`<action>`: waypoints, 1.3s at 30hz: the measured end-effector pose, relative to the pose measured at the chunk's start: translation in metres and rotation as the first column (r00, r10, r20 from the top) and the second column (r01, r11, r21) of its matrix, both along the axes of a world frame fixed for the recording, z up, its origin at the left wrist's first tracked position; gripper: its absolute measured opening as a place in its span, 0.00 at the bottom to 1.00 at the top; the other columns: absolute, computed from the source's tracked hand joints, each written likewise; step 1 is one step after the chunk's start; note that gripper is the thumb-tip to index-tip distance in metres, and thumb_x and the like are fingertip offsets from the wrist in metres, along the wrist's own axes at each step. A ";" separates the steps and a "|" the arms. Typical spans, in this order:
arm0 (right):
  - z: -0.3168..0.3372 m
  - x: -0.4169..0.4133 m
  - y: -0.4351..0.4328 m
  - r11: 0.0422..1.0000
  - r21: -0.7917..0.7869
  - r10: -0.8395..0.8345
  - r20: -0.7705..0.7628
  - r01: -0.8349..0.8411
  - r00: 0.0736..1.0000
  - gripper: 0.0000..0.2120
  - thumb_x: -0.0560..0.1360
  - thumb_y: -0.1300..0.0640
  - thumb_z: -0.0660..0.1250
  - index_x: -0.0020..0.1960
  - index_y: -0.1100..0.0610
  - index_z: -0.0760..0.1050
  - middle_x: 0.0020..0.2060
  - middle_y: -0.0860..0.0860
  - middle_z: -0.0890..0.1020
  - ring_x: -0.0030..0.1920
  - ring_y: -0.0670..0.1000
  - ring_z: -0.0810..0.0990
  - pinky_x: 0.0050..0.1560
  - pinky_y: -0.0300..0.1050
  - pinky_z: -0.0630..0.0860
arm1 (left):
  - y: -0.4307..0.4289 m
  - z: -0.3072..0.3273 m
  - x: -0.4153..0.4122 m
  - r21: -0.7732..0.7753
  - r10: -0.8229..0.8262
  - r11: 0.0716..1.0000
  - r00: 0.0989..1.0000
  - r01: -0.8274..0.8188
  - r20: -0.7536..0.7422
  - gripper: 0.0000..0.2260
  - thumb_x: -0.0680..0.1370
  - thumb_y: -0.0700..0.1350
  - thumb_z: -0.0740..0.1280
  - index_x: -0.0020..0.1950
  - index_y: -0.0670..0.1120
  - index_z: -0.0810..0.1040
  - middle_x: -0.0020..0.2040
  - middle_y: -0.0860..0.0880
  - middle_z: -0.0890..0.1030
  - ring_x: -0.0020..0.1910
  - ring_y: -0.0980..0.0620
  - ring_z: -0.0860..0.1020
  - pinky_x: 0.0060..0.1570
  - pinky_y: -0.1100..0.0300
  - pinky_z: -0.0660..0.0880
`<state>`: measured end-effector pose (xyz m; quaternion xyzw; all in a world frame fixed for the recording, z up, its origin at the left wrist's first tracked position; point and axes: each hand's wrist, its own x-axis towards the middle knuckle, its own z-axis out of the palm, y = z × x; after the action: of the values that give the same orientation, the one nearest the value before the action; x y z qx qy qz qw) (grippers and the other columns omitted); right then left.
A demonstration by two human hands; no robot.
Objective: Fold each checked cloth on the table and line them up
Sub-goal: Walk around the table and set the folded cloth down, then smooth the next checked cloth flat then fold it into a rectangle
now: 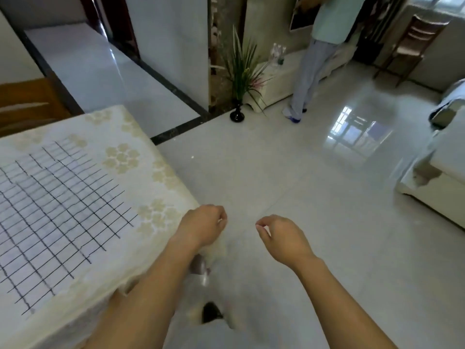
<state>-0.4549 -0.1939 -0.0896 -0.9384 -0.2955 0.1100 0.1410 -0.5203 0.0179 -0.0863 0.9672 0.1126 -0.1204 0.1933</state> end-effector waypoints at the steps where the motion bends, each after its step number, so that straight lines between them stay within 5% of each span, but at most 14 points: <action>1: 0.006 0.024 -0.001 1.000 -0.020 -0.019 0.021 0.019 1.000 0.14 0.82 0.49 0.58 0.58 0.51 0.80 0.56 0.47 0.82 0.55 0.52 0.80 0.54 0.46 0.76 | 0.005 0.003 0.026 -0.014 0.001 1.000 0.999 0.000 0.035 0.10 0.83 0.51 0.60 0.58 0.53 0.79 0.59 0.49 0.81 0.57 0.46 0.79 0.57 0.51 0.76; 7: 0.016 0.131 0.034 0.998 0.022 -0.063 0.076 0.061 0.995 0.11 0.81 0.50 0.59 0.54 0.51 0.80 0.52 0.51 0.83 0.51 0.56 0.81 0.51 0.51 0.78 | 0.042 0.018 0.127 -0.018 0.034 0.999 0.983 -0.031 0.182 0.11 0.83 0.52 0.59 0.58 0.51 0.79 0.56 0.48 0.81 0.55 0.43 0.80 0.56 0.48 0.76; 17: -0.028 0.259 0.154 0.957 0.087 0.278 -0.002 -0.277 0.961 0.12 0.81 0.50 0.59 0.56 0.52 0.80 0.50 0.50 0.83 0.49 0.55 0.80 0.51 0.51 0.77 | 0.119 -0.011 0.181 0.075 0.315 0.945 0.948 -0.317 0.034 0.12 0.84 0.51 0.58 0.59 0.50 0.79 0.54 0.47 0.82 0.54 0.43 0.80 0.50 0.53 0.76; 25: -0.034 0.377 0.242 0.801 0.144 0.593 -0.049 -0.582 0.804 0.09 0.79 0.50 0.60 0.47 0.51 0.78 0.45 0.51 0.81 0.47 0.57 0.80 0.46 0.49 0.77 | 0.133 -0.013 0.264 0.108 0.525 0.851 0.832 -0.514 -0.178 0.10 0.84 0.48 0.57 0.54 0.49 0.77 0.56 0.47 0.81 0.53 0.44 0.80 0.52 0.52 0.77; 31: -0.017 0.426 0.299 0.655 0.183 0.750 -0.030 -0.734 0.661 0.09 0.81 0.51 0.59 0.47 0.51 0.77 0.44 0.51 0.81 0.46 0.56 0.79 0.45 0.48 0.74 | 0.145 0.003 0.286 0.139 0.747 0.664 0.661 -0.735 -0.070 0.14 0.84 0.51 0.54 0.59 0.51 0.77 0.58 0.47 0.81 0.56 0.44 0.80 0.55 0.51 0.77; 39: -0.001 0.367 0.355 0.285 0.214 0.958 -0.038 -0.934 0.284 0.11 0.82 0.53 0.59 0.51 0.54 0.79 0.45 0.51 0.80 0.44 0.55 0.79 0.43 0.47 0.73 | 0.136 -0.009 0.226 0.214 0.947 0.317 0.298 -0.924 -0.120 0.12 0.83 0.50 0.55 0.59 0.50 0.77 0.58 0.50 0.81 0.56 0.45 0.79 0.55 0.51 0.75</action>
<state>-0.0874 0.1613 -0.0907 -0.5540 -0.7894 0.2238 0.1411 -0.2945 0.1537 -0.0956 0.7085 0.6812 -0.0868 0.1628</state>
